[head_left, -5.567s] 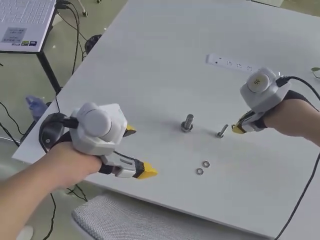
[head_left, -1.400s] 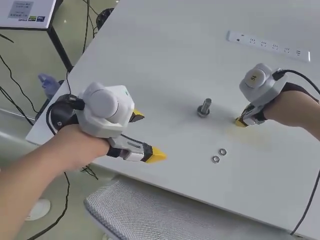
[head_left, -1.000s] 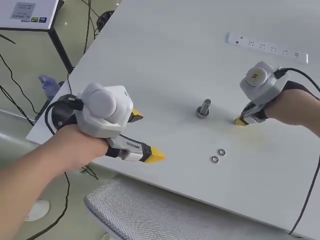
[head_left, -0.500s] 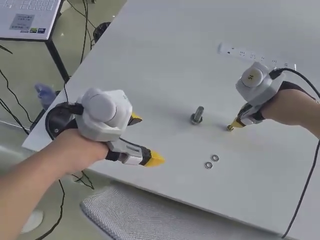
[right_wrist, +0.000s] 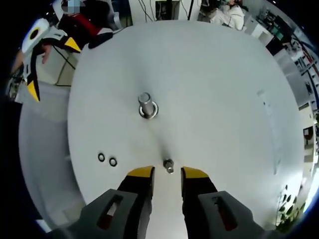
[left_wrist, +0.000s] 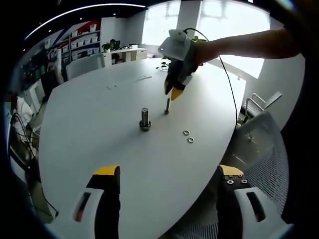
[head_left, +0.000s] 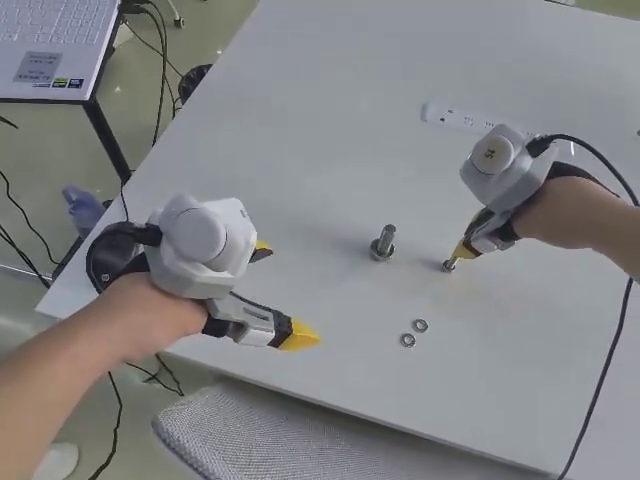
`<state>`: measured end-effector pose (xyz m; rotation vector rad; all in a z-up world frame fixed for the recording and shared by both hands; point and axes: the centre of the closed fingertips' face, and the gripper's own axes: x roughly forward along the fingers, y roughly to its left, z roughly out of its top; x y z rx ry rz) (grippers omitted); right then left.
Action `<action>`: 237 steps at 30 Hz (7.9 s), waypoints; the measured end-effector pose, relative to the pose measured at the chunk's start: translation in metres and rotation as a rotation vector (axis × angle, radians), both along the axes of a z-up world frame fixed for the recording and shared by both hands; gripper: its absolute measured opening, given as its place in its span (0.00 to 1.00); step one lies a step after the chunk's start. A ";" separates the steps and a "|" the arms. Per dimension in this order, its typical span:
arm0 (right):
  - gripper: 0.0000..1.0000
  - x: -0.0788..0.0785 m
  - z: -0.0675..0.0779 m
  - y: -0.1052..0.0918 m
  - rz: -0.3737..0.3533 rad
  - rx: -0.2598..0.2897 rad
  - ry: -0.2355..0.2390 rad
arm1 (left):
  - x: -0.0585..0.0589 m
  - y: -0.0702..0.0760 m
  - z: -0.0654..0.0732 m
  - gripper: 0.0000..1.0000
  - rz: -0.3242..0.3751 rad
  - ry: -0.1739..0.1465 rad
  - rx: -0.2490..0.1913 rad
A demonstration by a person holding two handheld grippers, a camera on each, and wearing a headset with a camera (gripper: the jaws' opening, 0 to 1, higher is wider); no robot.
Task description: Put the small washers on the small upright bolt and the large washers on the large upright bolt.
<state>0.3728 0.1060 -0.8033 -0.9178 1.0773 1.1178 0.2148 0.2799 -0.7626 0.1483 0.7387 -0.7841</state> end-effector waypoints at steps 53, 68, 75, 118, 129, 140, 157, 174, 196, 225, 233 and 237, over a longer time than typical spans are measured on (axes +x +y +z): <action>0.28 -0.090 -0.003 0.004 0.061 0.091 0.047 | -0.012 0.005 -0.001 0.90 -0.064 -0.042 0.029; 0.27 -0.094 -0.046 0.008 0.053 0.083 0.048 | -0.008 0.005 0.001 0.88 -0.024 -0.046 0.012; 0.26 -0.092 -0.063 0.012 0.046 0.070 0.045 | -0.009 0.009 0.001 0.88 -0.024 -0.041 0.019; 0.14 -0.093 -0.076 0.015 0.101 -0.035 0.032 | -0.017 0.014 -0.010 0.83 -0.023 -0.004 0.031; 0.13 -0.093 -0.075 0.013 0.106 0.022 0.055 | -0.018 0.015 -0.009 0.81 -0.013 -0.006 0.031; 0.12 -0.095 -0.076 0.014 0.137 -0.050 0.032 | -0.022 0.014 -0.008 0.80 -0.013 0.000 0.032; 0.12 -0.080 -0.064 -0.004 0.047 -0.036 0.053 | -0.018 0.011 -0.007 0.79 -0.027 -0.001 0.046; 0.12 -0.063 -0.039 -0.036 -0.013 -0.045 0.058 | -0.014 0.007 -0.007 0.77 -0.034 0.001 0.048; 0.12 -0.029 -0.010 -0.025 -0.064 0.006 0.035 | -0.011 0.009 -0.005 0.81 -0.016 0.002 0.040; 0.12 0.001 -0.002 -0.005 -0.041 0.029 -0.003 | -0.006 0.012 -0.004 0.89 -0.001 -0.006 0.034; 0.12 0.003 -0.003 -0.005 -0.042 0.028 -0.007 | -0.008 0.011 -0.007 0.88 -0.002 0.006 0.037; 0.12 0.003 -0.004 -0.006 -0.042 0.026 -0.003 | -0.009 0.010 -0.008 0.87 -0.003 0.009 0.038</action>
